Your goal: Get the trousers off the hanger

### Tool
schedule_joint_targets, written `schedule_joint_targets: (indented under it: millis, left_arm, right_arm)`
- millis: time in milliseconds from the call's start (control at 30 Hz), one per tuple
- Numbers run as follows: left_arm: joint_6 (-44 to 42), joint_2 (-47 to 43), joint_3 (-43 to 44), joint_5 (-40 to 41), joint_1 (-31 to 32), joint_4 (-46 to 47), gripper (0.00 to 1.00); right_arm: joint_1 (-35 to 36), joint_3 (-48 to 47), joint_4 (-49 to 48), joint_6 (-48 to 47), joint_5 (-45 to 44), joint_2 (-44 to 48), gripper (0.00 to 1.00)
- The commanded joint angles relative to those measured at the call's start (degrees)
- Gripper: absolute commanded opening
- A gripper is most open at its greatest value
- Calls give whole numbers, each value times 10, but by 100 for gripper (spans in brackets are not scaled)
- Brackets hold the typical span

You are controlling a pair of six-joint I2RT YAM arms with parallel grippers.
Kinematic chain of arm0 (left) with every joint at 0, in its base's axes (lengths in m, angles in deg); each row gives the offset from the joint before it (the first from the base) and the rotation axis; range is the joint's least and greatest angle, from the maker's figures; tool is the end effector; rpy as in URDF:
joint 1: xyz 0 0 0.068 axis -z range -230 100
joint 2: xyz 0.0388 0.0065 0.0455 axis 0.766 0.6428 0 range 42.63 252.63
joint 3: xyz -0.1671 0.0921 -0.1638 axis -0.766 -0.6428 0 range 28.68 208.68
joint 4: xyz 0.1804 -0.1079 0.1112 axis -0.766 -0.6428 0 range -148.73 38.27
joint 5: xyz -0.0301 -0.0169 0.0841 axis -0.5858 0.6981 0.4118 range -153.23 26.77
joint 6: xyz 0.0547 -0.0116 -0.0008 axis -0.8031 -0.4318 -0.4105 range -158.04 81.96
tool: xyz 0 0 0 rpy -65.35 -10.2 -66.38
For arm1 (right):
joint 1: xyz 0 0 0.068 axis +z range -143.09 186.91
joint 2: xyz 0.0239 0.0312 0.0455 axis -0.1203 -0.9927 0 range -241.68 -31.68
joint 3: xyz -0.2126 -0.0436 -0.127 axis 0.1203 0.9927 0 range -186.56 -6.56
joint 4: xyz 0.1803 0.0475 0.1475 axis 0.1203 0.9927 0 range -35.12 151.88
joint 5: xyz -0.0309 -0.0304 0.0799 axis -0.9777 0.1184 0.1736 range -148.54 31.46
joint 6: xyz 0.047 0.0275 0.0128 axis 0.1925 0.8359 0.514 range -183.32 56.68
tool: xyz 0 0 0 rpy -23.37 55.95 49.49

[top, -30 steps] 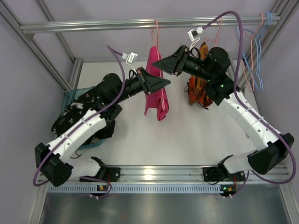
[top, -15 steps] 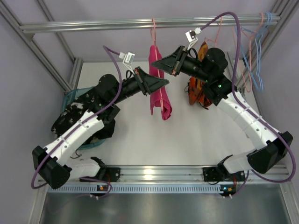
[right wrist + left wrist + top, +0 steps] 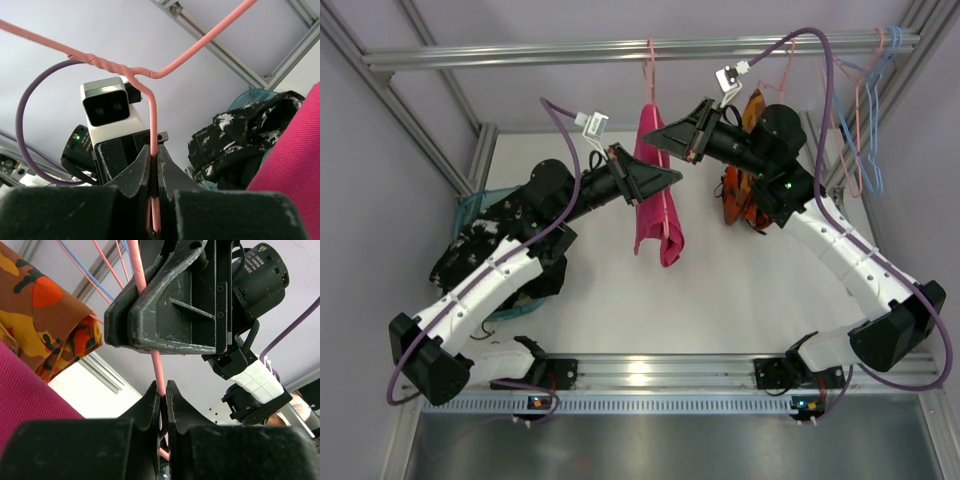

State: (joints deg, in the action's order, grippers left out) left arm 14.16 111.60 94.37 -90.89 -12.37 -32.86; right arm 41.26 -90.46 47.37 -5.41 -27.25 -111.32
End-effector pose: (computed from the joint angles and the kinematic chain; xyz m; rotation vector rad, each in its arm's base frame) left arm 0.1950 -0.1729 0.4157 0.2834 1.5026 -1.6065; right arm 0.2328 0.1834 0.4494 -0.2049 1.6161 1.6647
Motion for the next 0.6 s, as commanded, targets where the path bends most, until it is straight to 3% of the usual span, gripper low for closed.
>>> schedule_joint_targets:
  millis: [0, 100, 133, 233, 400, 567]
  left_arm:
    - [-43, -24, 20, 4, 1, 100, 15]
    - [-127, -46, 16, 14, -2, 31, 32]
    - [-158, -57, 13, 31, -3, 10, 50]
    - [-285, -109, -18, 98, -3, -50, 64]
    - [-468, -203, -90, 158, -3, -117, 67]
    - [-571, -271, -173, 117, -2, -181, 70]
  right_arm:
    - [10, -5, -39, 4, 19, 12, 0]
    - [5, -12, -28, -2, 17, 18, 0]
    - [4, -16, -24, 1, 10, 20, 0]
    - [-5, -25, -15, 10, 6, 29, 0]
    - [-11, -30, -12, 33, 4, 39, 0]
    - [-12, -30, -26, 53, 3, 38, 0]
